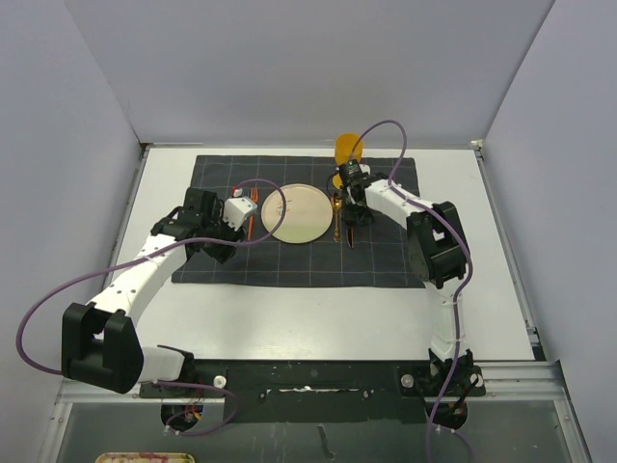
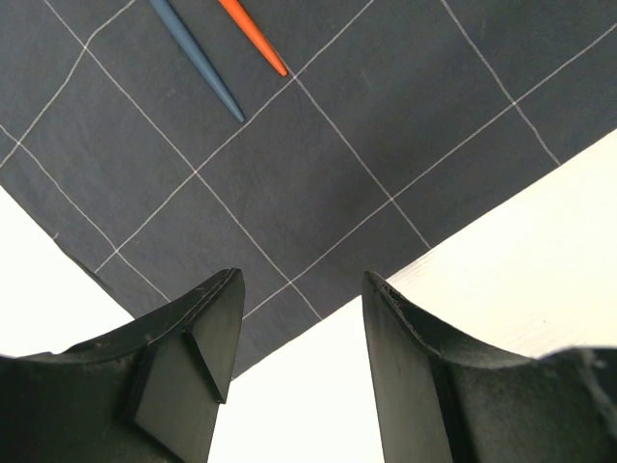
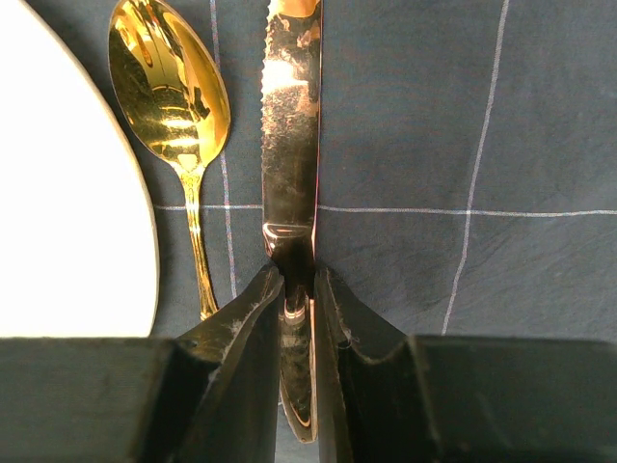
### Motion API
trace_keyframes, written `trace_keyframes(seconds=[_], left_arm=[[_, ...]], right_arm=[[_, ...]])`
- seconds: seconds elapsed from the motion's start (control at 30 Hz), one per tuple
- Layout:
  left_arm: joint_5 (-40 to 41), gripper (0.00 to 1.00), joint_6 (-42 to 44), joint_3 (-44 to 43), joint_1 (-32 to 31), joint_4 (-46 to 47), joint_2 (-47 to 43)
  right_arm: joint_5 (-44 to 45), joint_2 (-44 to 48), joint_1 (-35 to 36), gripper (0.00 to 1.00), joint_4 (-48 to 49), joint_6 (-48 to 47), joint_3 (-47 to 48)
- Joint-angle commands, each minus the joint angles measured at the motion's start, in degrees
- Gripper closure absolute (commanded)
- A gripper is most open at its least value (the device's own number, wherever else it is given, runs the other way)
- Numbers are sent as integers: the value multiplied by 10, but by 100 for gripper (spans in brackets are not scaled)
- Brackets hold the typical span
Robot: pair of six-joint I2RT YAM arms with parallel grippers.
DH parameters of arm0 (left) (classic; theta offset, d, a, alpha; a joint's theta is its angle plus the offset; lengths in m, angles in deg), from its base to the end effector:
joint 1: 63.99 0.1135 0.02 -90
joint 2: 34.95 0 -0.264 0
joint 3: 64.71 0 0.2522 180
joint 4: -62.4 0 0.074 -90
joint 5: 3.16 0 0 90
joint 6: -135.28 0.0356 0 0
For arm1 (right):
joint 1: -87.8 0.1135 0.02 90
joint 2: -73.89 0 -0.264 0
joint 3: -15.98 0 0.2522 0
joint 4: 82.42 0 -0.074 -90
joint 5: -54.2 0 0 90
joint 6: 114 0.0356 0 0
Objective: Set the dinner table for one person
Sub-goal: Adjust the knife on the napkin.
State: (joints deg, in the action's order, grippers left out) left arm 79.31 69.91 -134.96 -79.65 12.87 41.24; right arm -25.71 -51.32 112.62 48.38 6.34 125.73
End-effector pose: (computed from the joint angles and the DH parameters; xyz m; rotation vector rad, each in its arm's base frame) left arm 0.2585 -0.0773 0.2537 0.9196 2.3567 -0.1045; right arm 0.4219 0.1883 0.1634 0.1814 2.6634 0.0690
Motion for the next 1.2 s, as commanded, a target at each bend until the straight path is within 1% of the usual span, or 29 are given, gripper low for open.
trace_keyframes(seconds=[0.0, 1.17], left_arm=[[-12, 49, 3, -12, -2, 30, 6], [-12, 49, 6, -20, -3, 23, 10]], right_arm=[[-11, 19, 9, 92, 12, 3, -6], [-14, 63, 19, 92, 23, -3, -62]])
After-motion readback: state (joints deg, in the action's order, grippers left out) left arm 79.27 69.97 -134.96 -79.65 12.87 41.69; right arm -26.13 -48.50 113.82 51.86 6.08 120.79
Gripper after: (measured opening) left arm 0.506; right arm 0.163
